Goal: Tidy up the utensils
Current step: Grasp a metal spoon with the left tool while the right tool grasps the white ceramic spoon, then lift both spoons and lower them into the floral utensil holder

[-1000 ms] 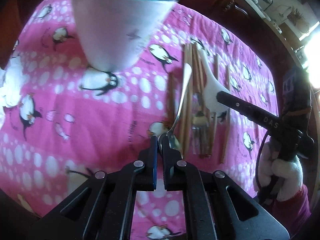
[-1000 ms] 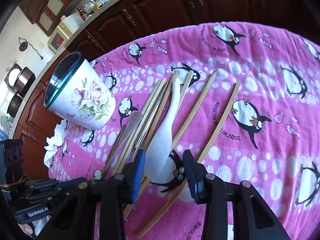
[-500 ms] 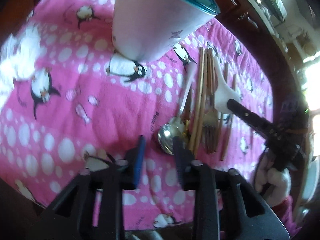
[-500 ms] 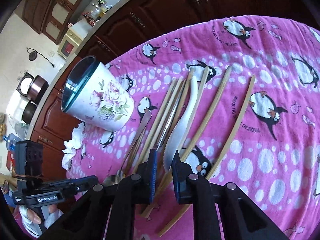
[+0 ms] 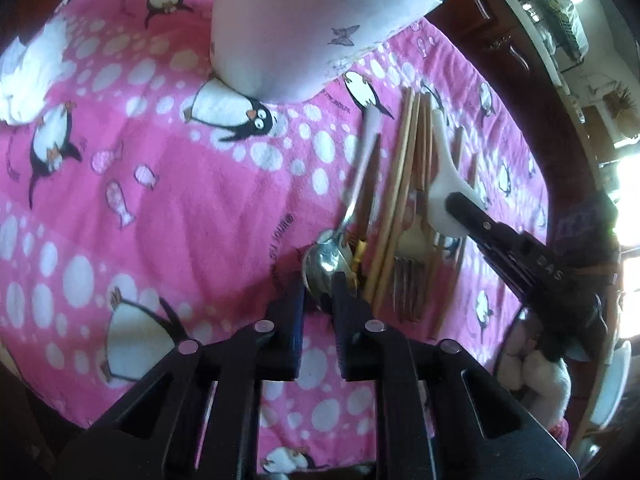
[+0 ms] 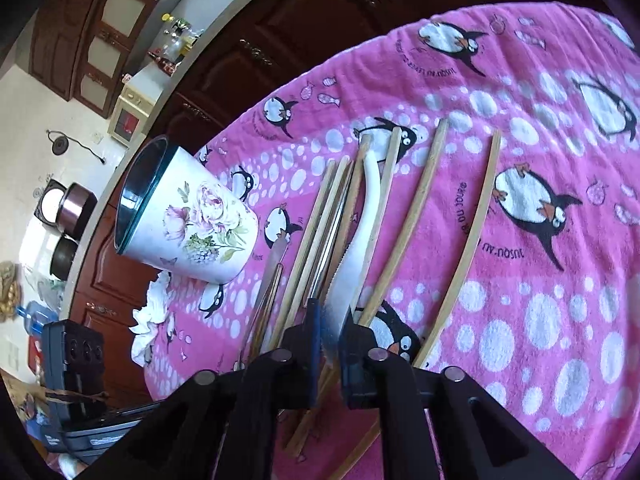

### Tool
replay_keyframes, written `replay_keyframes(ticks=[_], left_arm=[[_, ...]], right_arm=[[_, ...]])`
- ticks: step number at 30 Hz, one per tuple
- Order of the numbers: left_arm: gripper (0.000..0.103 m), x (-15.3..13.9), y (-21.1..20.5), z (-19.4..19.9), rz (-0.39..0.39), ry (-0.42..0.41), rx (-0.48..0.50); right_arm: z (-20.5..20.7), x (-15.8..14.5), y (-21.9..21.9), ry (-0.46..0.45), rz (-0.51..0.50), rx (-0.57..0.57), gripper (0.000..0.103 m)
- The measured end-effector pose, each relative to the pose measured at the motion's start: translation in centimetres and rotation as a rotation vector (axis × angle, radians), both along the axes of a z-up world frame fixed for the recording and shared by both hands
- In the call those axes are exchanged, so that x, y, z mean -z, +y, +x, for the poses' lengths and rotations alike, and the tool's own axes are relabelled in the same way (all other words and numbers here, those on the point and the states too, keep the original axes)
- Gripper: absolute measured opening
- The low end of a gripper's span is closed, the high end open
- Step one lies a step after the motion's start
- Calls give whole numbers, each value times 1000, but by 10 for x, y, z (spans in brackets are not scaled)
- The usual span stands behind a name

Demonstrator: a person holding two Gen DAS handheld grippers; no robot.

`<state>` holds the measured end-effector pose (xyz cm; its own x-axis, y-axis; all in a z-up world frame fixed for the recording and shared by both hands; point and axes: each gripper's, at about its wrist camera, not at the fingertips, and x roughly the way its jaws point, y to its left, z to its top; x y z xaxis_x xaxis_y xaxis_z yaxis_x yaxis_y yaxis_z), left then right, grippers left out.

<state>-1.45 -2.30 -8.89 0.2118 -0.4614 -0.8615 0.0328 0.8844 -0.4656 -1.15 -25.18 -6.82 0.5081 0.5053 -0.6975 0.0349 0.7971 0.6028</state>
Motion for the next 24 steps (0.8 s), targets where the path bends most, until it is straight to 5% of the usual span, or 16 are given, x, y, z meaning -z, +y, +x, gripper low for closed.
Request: replay_keyframes(ticks=[9,24], left_arm=[[4,-37,18,-6,81,-125,41],[3,-139,61,-30,68,-324,44]], right_arm=[[-20,-33,-13,-65,-9,-16,3],[-42,-118,5,-196,58,-143,3]])
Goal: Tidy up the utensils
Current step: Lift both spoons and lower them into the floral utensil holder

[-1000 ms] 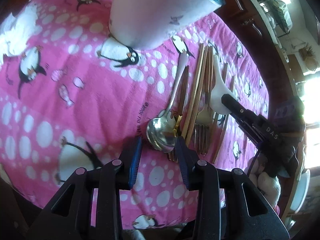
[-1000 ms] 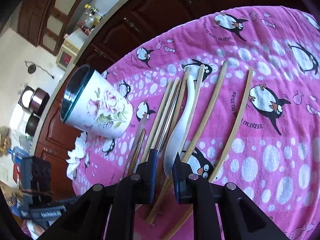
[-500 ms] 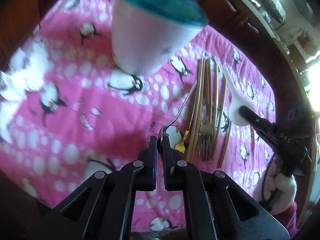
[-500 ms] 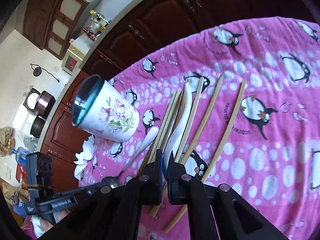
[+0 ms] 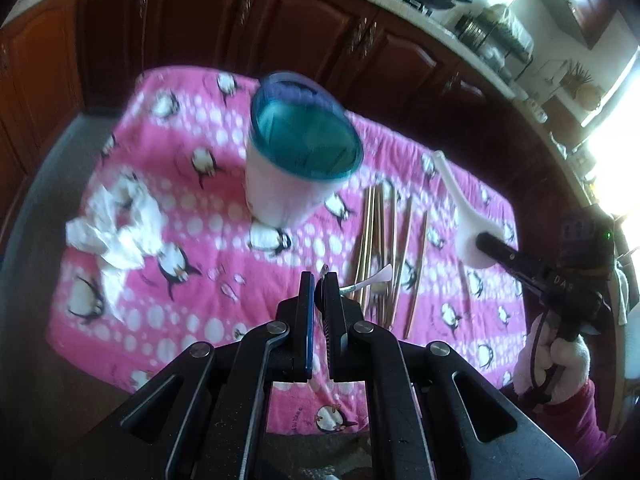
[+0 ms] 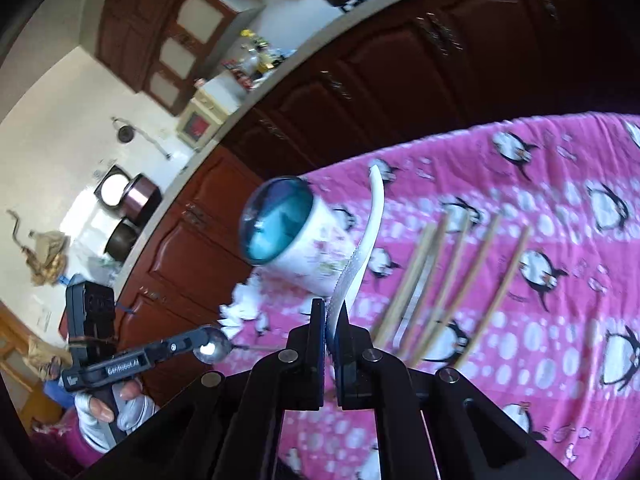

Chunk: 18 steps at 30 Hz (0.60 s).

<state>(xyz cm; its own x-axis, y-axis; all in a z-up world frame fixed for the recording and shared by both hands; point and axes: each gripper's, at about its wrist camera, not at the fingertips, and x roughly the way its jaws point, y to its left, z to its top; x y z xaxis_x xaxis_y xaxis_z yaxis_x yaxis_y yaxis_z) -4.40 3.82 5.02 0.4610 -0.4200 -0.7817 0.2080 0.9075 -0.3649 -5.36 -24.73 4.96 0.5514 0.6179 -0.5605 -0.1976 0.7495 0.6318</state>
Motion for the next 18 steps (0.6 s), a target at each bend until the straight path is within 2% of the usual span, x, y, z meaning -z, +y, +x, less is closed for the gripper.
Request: replay_keyframes(ticks=[5,7,12,18], left_arm=[[3,-34,20,5,34,-86,-38],[3,-46,29,9,51,-120,-65],[3,-74,48,31,115,-193,-134],[3,-83,52,60,220,-229,-155]], right_arm=[[8,-28,29,-48,-87,-101,3],[15,-35,37,-42,-84,-137,3],[37,-43,54,7,75,-205,3],[63,-34,70,93,179,-201,3]])
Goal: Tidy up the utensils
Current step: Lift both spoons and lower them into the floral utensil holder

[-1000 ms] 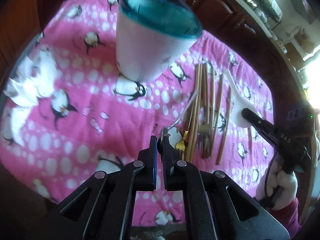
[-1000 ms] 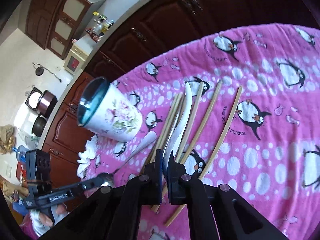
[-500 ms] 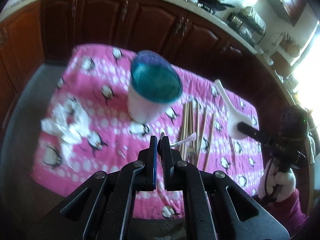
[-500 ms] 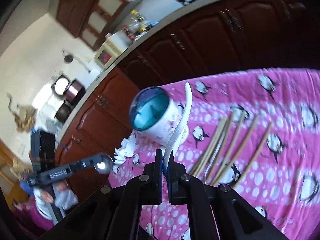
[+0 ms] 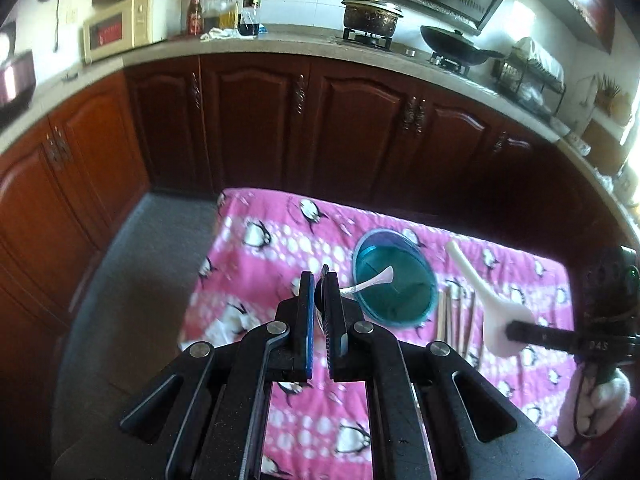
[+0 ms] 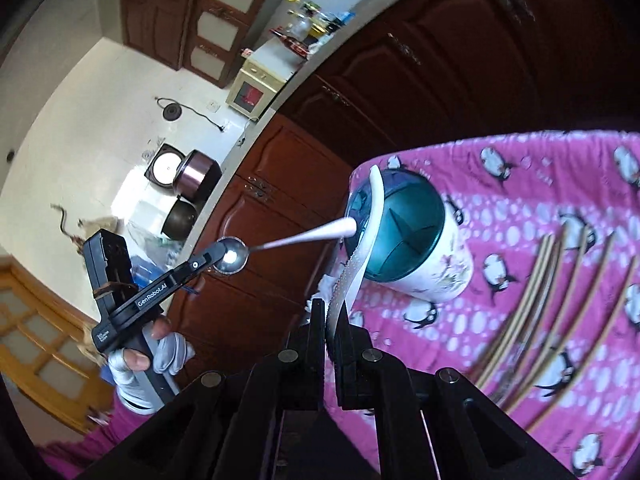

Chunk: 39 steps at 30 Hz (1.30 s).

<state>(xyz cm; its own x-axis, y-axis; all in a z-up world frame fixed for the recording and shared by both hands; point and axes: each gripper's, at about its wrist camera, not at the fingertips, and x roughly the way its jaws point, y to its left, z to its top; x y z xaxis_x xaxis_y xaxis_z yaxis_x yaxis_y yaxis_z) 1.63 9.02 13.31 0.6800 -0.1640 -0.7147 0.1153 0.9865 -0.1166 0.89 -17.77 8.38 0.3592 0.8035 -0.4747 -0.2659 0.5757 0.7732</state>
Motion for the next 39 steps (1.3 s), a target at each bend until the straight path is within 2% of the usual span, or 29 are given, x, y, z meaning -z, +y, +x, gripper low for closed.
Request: replay_keyframes(ticks=[4,8,15,19,21,24,28,36,39], left_arm=[[3,3,-6,8,41,-1,10],[3,5,-11,15,58,11,21],[3,7,-17,24,71,27,24],[3,9,-23,30,86,41,28],[3,10,-24,32,89,44,30],[3,12,-26,35,95,45,25],[3,14,-31,40,117,49,27],[3,14,-38,45,130,44,32],[3,15,-39,46,136,44,31]], right_arm=[[8,4,11,31,-19,-18,3],[21,-4,14,11,-118,-53,3],[39,-27,23,-108,-487,-138,3],[44,-31,40,-207,-724,-238,3],[41,-31,48,-230,-774,-296,3],[40,-27,53,-207,-766,-349,3],[41,-18,54,-116,-649,-372,3],[59,-6,46,131,-253,-278,3],[63,4,38,202,-151,-218,3]])
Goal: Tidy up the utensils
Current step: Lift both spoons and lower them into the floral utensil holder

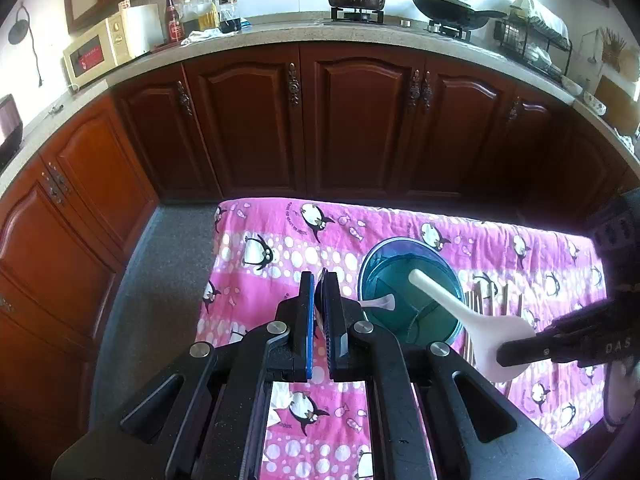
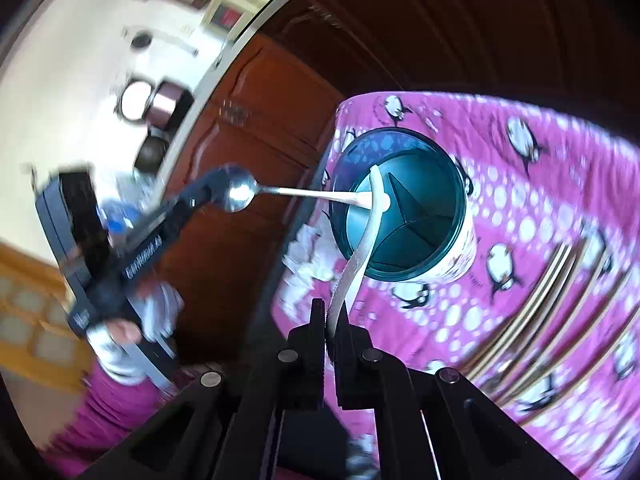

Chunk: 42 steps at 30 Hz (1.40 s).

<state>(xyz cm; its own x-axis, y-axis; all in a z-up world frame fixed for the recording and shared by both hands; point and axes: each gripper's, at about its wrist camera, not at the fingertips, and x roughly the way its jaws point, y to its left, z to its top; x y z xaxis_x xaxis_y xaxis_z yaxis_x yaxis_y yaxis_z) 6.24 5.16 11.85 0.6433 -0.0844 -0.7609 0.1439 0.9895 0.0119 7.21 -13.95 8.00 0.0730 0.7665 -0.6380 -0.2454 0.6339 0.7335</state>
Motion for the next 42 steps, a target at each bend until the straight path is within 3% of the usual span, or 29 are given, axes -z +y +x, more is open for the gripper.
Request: replay_keyframes(ticks=[10,17,22,30,35,36,38,39,42], left_arm=[[3,2,-9,4,27,-4,5],[3,3,-15,8,49,-6,6],[3,5,-19,11,62,-8,9],[4,11,-29,13,80,2,19],[4,19,-32,17,78,17,22],[4,21,-32,18,75,21,20],[4,24,-33,20,70,27,18],[4,25,-33,21,65,32,17],[4,29,-34,22,58,39,16]], right_arm=[[6,32,-16,184,241,264,3],[1,50,-25,310,421,387,3],[-3,63,-39,389,486,508,3],[17,74,-31,439,499,553,4],[31,82,-28,448,438,567,9],[34,81,-27,441,419,557,12],[37,80,-24,431,381,537,41],[37,81,-24,434,371,535,46],[37,78,-23,397,358,507,46]])
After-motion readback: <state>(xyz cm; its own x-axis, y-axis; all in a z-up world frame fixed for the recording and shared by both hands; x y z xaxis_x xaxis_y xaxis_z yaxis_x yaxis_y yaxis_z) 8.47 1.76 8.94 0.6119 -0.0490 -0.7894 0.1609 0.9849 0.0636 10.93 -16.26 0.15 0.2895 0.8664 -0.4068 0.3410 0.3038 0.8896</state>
